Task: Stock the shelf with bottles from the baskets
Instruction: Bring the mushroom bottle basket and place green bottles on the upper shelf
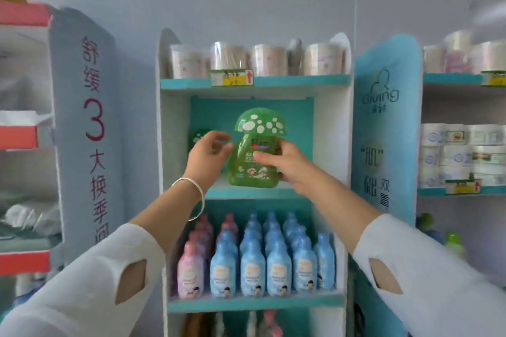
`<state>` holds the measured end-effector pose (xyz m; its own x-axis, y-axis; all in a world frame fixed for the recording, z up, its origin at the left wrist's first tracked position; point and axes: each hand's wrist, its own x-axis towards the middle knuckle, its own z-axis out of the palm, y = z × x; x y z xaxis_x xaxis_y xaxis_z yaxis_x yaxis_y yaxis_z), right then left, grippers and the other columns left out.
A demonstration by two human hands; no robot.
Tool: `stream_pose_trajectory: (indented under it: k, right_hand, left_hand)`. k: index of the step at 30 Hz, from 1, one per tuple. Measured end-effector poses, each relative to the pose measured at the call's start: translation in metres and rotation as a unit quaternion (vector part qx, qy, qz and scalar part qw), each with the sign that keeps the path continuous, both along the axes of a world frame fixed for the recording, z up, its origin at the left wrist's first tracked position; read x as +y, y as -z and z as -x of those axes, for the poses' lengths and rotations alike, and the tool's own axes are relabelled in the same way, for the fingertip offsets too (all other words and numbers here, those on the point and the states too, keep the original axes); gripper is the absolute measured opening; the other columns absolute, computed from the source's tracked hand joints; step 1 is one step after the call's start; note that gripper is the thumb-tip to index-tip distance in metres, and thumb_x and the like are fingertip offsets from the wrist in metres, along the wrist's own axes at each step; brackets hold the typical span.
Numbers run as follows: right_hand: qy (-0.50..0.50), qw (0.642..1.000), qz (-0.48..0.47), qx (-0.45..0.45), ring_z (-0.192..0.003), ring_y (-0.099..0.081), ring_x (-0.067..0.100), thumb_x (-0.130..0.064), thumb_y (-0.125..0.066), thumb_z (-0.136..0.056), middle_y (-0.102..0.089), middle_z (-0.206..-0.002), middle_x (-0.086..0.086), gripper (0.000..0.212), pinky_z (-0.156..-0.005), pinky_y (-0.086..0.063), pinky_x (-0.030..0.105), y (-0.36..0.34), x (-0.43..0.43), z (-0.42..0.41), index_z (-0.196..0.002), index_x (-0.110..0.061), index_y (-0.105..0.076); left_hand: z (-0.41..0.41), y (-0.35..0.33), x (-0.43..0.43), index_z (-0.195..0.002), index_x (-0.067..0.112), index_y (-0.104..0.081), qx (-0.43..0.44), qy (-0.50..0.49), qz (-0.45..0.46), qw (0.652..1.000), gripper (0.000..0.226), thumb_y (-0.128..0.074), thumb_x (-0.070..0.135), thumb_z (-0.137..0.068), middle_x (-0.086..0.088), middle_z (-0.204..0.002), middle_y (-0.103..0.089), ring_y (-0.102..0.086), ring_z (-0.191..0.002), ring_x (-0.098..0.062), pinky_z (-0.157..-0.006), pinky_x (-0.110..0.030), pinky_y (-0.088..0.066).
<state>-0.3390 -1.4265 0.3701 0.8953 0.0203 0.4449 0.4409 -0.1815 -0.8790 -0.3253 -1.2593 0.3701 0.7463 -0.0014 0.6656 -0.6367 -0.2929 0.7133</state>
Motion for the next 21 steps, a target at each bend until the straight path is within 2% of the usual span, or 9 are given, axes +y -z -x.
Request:
stream_pose_trajectory:
  k: [3,7,9,12,16,21]
  right_hand:
    - [0.001,1.0,-0.004,-0.001,-0.092,-0.064,0.018,-0.011,-0.072,-0.081,-0.066,-0.101,-0.001,0.022,-0.08,-0.052,0.032,-0.019,0.024,-0.035,-0.091,-0.023,-0.058]
    - [0.026,0.999,0.034,0.026,-0.099,-0.064,0.023,-0.009,-0.075,-0.078,-0.067,-0.108,0.005,0.025,-0.091,-0.052,0.039,-0.023,0.047,-0.093,-0.096,-0.018,-0.06]
    - [0.052,0.995,0.066,0.045,-0.102,-0.064,0.026,-0.01,-0.078,-0.075,-0.067,-0.111,0.009,0.034,-0.093,-0.052,0.043,-0.022,0.052,-0.115,-0.104,-0.012,-0.061]
    - [0.057,0.992,0.075,0.088,-0.102,-0.064,0.03,-0.006,-0.079,-0.073,-0.066,-0.111,0.012,0.044,-0.091,-0.052,0.046,-0.024,0.06,-0.153,-0.112,-0.006,-0.058]
    - [0.038,0.986,0.052,0.152,-0.105,-0.062,0.035,0.0,-0.078,-0.072,-0.064,-0.116,0.019,0.05,-0.091,-0.05,0.054,-0.027,0.071,-0.186,-0.117,-0.002,-0.056]
    - [-0.003,0.977,0.033,0.212,-0.114,-0.056,0.033,0.0,-0.067,-0.084,-0.058,-0.128,0.019,0.048,-0.087,-0.044,0.051,-0.014,0.081,-0.213,-0.128,-0.004,-0.051]
  left_hand:
    - [-0.023,-0.003,0.023,-0.094,0.003,-0.066,-0.025,-0.106,-0.06,0.992,0.014,-0.055,-0.001,-0.087,-0.007,-0.084,-0.064,-0.059,-0.08,-0.022,-0.081,-0.03,-0.049]
    - [-0.059,-0.007,0.033,-0.098,0.004,-0.066,-0.015,-0.169,-0.119,0.978,0.016,-0.051,0.005,-0.092,-0.009,-0.093,-0.065,-0.055,-0.078,-0.02,-0.074,-0.025,-0.043]
    - [-0.075,-0.007,0.032,-0.111,0.005,-0.062,0.014,-0.171,-0.167,0.971,0.026,-0.043,0.002,-0.094,-0.013,-0.107,-0.065,-0.058,-0.087,-0.025,-0.078,-0.028,-0.045]
    - [-0.103,-0.01,0.034,-0.128,0.007,-0.052,0.063,-0.172,-0.236,0.954,0.043,-0.035,-0.006,-0.09,-0.014,-0.123,-0.059,-0.055,-0.111,-0.029,-0.095,-0.032,-0.044]
    - [-0.136,-0.013,0.036,-0.129,0.008,-0.048,0.107,-0.165,-0.281,0.939,0.043,-0.038,-0.006,-0.089,-0.013,-0.126,-0.056,-0.053,-0.116,-0.028,-0.099,-0.033,-0.043]
    - [-0.164,-0.003,0.033,-0.132,0.006,-0.039,0.162,-0.169,-0.343,0.91,0.039,-0.039,0.002,-0.093,-0.013,-0.133,-0.048,-0.048,-0.123,-0.026,-0.101,-0.029,-0.039]
